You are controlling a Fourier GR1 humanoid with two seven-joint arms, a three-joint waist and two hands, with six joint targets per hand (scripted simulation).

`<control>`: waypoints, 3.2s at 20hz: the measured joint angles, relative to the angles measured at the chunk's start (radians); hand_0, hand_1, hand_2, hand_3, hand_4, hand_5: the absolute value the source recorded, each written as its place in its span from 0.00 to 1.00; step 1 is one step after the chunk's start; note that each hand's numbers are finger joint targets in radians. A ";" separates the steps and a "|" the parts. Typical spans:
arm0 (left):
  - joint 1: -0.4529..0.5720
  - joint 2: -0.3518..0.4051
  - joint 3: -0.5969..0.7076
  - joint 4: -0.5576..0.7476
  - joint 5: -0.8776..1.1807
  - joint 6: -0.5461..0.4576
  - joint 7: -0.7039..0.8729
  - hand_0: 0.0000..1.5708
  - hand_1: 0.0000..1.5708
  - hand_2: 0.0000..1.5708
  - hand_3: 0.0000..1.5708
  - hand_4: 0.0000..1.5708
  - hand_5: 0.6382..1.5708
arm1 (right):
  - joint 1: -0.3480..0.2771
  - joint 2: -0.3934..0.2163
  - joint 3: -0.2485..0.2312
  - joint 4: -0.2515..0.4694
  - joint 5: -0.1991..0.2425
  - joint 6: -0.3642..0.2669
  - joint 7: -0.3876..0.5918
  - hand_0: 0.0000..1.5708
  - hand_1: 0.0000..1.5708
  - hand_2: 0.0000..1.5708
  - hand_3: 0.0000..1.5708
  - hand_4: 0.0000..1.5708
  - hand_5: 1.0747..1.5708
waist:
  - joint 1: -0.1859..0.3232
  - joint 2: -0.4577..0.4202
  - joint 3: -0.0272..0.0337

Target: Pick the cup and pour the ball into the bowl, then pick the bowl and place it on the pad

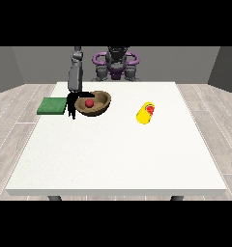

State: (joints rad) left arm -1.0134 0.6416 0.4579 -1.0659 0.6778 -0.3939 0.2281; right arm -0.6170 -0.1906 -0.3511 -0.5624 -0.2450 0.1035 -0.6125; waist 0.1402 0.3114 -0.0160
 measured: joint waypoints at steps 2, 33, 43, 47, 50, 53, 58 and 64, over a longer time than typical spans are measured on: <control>-0.003 0.000 0.001 -0.009 0.009 0.001 0.005 0.00 0.00 0.00 0.00 0.00 1.00 | 0.008 -0.008 -0.008 0.004 -0.008 0.000 0.005 1.00 1.00 1.00 0.35 0.63 0.96 | 0.010 0.002 -0.0089; 0.114 0.115 0.059 0.165 0.060 -0.049 -0.010 0.00 0.00 0.00 0.00 0.00 1.00 | -0.056 -0.325 0.083 -0.004 0.114 -0.054 0.520 1.00 1.00 1.00 0.69 0.73 0.99 | -0.134 -0.112 0.0163; 0.058 0.108 0.023 0.007 0.103 0.033 0.042 0.00 0.00 0.00 0.00 0.00 1.00 | -0.012 -0.471 0.007 0.108 0.098 0.047 0.355 1.00 1.00 1.00 0.48 0.75 0.99 | -0.101 -0.013 0.0182; 0.038 0.113 0.019 -0.076 0.130 0.067 0.066 0.00 0.00 0.00 0.00 0.00 1.00 | -0.024 -0.505 -0.023 0.162 0.087 0.070 0.302 1.00 1.00 1.00 0.56 0.67 0.98 | -0.071 0.042 0.0186; 0.035 0.128 0.023 -0.135 0.156 0.076 0.091 0.00 0.00 0.00 0.00 0.00 1.00 | -0.039 -0.531 -0.073 0.218 0.049 0.073 0.317 1.00 1.00 1.00 0.99 0.17 0.98 | -0.043 0.079 0.0190; 0.027 0.150 0.034 -0.183 0.180 0.093 0.114 0.00 0.00 0.00 0.00 0.00 0.99 | -0.046 -0.585 -0.099 0.246 0.042 0.048 0.311 0.69 0.69 0.65 0.63 0.00 0.92 | -0.039 0.118 0.0195; 0.046 0.159 0.042 -0.289 0.208 0.132 0.139 0.00 0.00 0.00 0.00 0.00 0.99 | -0.075 -0.649 -0.119 0.271 0.041 0.029 0.301 0.16 0.16 0.25 0.24 0.00 0.73 | -0.030 0.159 0.0194; 0.111 0.153 0.067 -0.351 0.235 0.151 0.145 0.00 0.00 0.00 0.00 0.00 0.99 | -0.097 -0.689 -0.141 0.284 0.021 0.066 0.311 0.24 0.24 0.19 0.13 0.00 0.72 | -0.041 0.156 0.0183</control>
State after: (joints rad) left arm -0.9028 0.7945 0.5249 -1.4173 0.9130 -0.2432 0.3730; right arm -0.7141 -0.8799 -0.4925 -0.2789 -0.2244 0.1700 -0.3019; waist 0.0989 0.4671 0.0023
